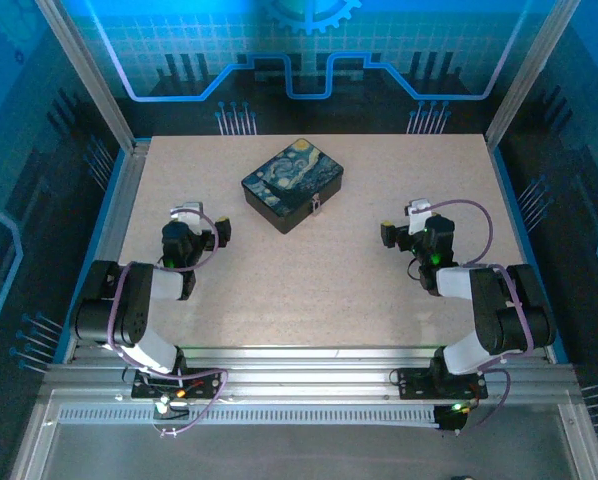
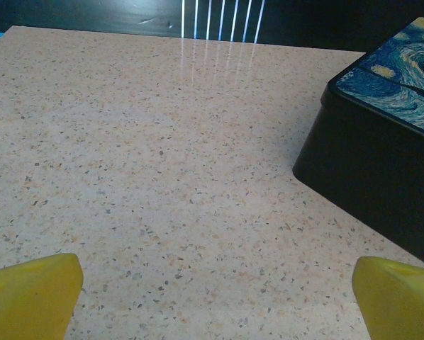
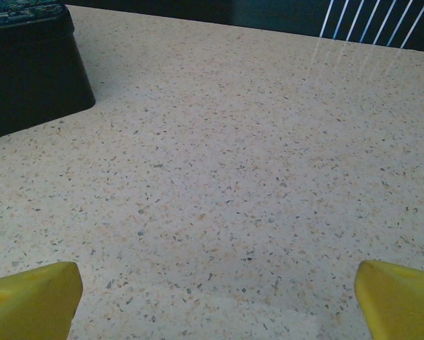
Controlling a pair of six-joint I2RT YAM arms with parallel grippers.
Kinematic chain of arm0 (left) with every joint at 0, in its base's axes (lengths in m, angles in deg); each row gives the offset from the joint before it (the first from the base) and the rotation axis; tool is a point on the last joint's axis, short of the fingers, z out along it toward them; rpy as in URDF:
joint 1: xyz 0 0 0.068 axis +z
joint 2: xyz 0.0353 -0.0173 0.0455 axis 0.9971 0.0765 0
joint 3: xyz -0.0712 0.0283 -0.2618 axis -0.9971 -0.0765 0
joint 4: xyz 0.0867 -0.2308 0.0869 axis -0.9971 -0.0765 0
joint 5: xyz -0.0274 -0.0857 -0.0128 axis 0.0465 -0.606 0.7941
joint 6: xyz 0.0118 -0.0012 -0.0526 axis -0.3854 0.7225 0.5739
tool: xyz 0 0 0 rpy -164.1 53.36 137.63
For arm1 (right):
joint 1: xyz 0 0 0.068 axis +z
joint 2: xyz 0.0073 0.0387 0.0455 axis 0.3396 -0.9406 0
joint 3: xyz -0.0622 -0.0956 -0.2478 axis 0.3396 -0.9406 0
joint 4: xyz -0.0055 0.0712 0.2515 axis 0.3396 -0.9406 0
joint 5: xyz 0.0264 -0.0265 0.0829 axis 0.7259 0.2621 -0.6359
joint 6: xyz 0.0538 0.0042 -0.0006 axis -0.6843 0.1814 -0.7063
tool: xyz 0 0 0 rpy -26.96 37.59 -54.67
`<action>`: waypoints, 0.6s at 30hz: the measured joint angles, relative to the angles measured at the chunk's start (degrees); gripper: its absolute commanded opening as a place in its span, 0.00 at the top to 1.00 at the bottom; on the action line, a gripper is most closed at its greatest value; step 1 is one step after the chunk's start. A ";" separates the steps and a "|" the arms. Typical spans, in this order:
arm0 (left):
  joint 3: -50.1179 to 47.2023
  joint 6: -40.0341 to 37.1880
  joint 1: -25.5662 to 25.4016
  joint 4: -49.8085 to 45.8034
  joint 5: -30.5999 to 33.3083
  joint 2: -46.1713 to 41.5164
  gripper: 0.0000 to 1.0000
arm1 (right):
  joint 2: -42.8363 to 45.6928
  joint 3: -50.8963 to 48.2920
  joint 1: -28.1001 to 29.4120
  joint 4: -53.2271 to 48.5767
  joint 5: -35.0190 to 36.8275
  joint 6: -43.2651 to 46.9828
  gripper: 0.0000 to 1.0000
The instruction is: Unlock the padlock with the key
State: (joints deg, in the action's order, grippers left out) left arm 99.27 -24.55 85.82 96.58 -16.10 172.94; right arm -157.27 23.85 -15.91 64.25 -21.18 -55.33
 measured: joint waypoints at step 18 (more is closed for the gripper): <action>4.55 3.63 0.42 -16.22 11.58 -11.54 0.01 | 15.93 21.31 -1.86 -49.72 10.56 -17.44 0.08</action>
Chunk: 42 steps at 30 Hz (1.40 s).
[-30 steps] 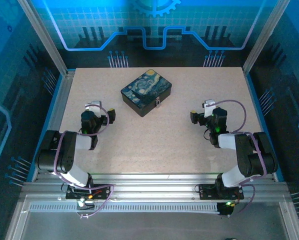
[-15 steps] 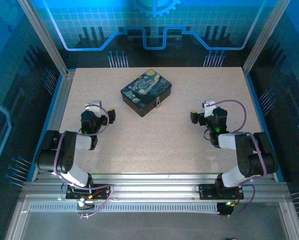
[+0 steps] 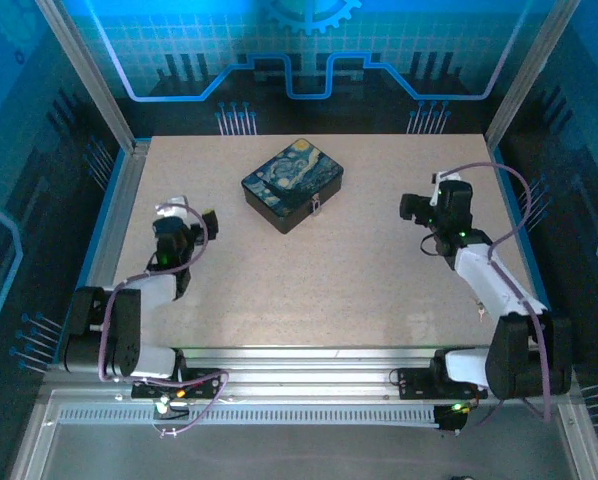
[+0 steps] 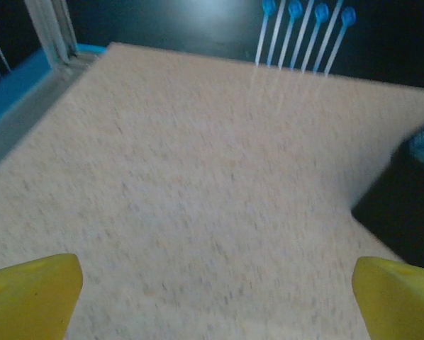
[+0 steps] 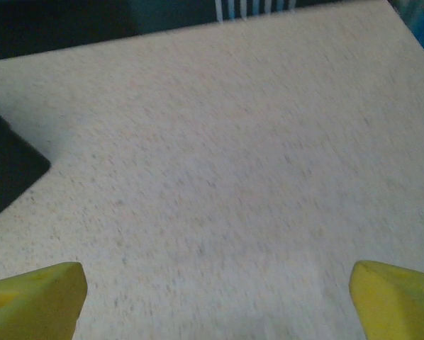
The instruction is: Unlock the padlock with the key
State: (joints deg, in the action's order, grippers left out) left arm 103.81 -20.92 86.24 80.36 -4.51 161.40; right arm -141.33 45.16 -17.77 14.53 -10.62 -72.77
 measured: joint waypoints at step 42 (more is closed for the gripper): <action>33.83 24.59 -1.03 -58.95 -6.60 5.57 0.01 | -1.79 -9.90 -36.81 -28.48 -2.56 -24.00 0.52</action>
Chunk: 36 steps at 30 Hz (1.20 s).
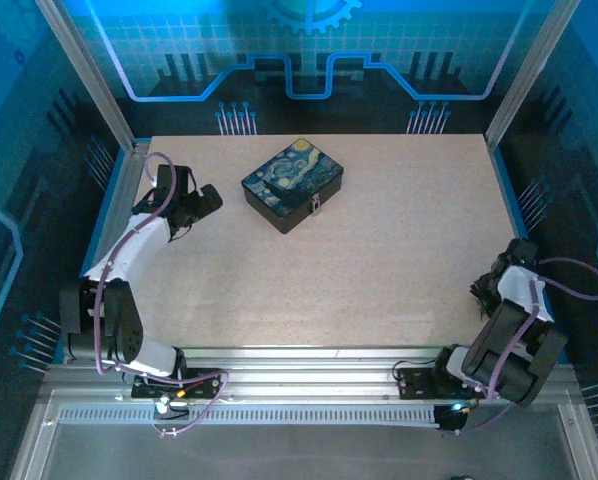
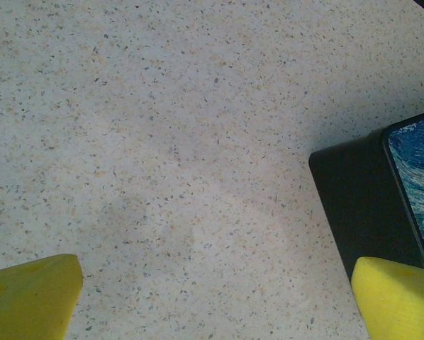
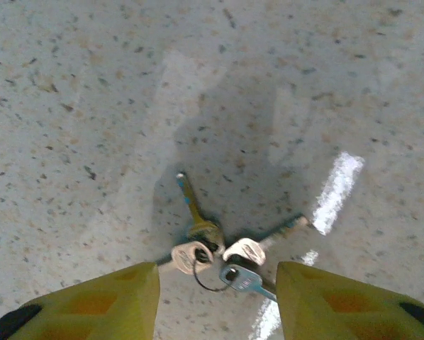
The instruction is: Unlock the padlock with the key
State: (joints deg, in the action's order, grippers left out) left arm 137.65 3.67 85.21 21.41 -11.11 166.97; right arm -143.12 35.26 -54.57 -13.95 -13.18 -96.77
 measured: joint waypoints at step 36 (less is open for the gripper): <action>0.00 0.79 0.00 0.48 -0.28 -0.68 0.01 | -5.55 0.00 2.49 6.12 -2.73 3.17 0.83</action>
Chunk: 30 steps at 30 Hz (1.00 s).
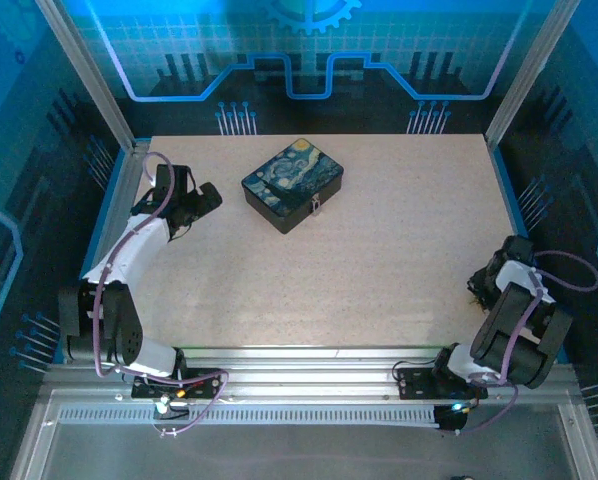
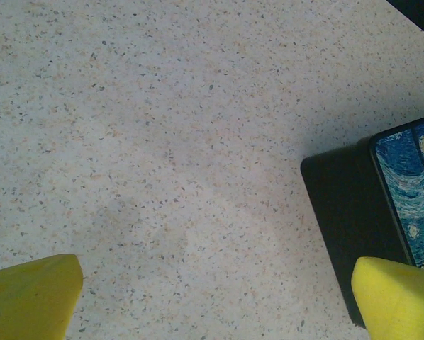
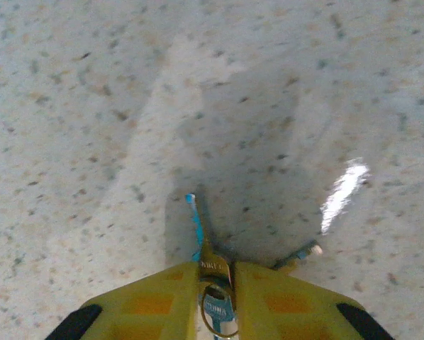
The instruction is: Unlock the padlock with the key
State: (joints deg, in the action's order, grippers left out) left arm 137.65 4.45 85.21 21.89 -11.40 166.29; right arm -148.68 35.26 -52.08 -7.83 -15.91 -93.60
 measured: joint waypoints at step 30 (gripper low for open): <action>4.31 -2.03 -1.92 -4.33 -3.61 -1.86 0.01 | -16.04 21.11 58.58 1.77 -4.72 0.31 0.97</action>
State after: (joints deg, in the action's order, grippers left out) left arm 141.95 2.42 83.29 17.56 -15.00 164.44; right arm -164.72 56.37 6.49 -6.06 -20.63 -93.29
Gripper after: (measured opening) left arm 0.990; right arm 0.056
